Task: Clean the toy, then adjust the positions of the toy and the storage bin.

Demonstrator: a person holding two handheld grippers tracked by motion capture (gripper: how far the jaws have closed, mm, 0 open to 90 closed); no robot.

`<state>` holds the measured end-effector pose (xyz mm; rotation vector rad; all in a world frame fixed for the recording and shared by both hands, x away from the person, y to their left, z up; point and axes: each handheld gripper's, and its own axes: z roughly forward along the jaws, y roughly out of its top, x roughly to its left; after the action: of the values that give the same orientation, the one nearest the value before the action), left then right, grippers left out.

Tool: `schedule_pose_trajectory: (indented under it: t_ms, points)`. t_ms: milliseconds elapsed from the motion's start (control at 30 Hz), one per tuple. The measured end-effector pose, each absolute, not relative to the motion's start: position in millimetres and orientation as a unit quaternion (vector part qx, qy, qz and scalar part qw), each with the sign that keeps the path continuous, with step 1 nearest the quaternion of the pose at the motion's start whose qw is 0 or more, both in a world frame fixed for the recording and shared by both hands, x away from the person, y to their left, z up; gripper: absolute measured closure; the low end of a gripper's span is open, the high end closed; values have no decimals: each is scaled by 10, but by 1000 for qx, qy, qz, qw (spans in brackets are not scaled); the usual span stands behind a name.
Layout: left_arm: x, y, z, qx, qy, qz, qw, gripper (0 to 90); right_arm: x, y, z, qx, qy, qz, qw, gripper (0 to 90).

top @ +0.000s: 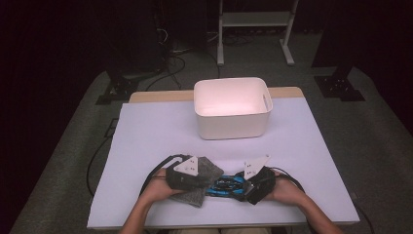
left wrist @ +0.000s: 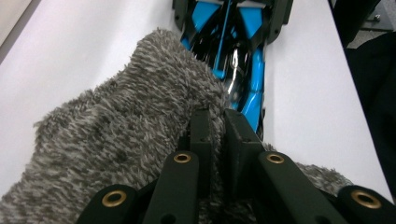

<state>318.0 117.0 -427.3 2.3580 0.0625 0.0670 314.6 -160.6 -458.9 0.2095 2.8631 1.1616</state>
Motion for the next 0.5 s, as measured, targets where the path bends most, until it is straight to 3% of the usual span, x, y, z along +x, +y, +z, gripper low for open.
schedule_pose_trajectory:
  t_ms: [500]
  points:
    - [3222,701,-4122,921,-19,-1,390,831,3154,-1631,-4598,79,920,385,11,221]
